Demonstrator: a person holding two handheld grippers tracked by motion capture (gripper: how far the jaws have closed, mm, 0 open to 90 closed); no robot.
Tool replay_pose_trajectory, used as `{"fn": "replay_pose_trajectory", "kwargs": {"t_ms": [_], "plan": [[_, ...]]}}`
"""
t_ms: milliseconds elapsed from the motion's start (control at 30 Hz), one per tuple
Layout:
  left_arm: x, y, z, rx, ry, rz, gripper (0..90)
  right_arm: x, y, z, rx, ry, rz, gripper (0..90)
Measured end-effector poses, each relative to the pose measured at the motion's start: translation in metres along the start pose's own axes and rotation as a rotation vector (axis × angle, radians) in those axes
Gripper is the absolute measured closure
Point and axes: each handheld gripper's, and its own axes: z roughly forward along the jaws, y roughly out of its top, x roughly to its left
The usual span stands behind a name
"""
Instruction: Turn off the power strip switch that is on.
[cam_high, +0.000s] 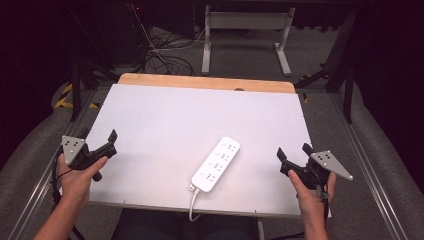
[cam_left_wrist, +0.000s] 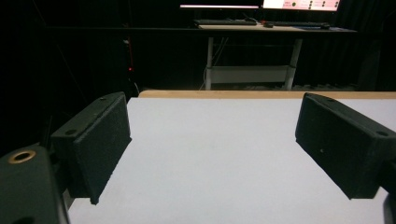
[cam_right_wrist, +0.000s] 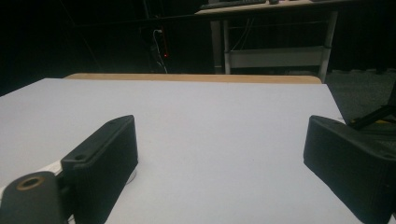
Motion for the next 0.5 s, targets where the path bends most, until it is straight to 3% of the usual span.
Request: {"fn": "replay_pose_trajectory", "kwargs": {"t_ms": [500], "plan": [[0.0003,-0.0004,0.0024,0.000,-0.001,0.003,11.0,-0.0017,-0.0008,0.0017,0.003,-0.001,0.003,11.6]]}}
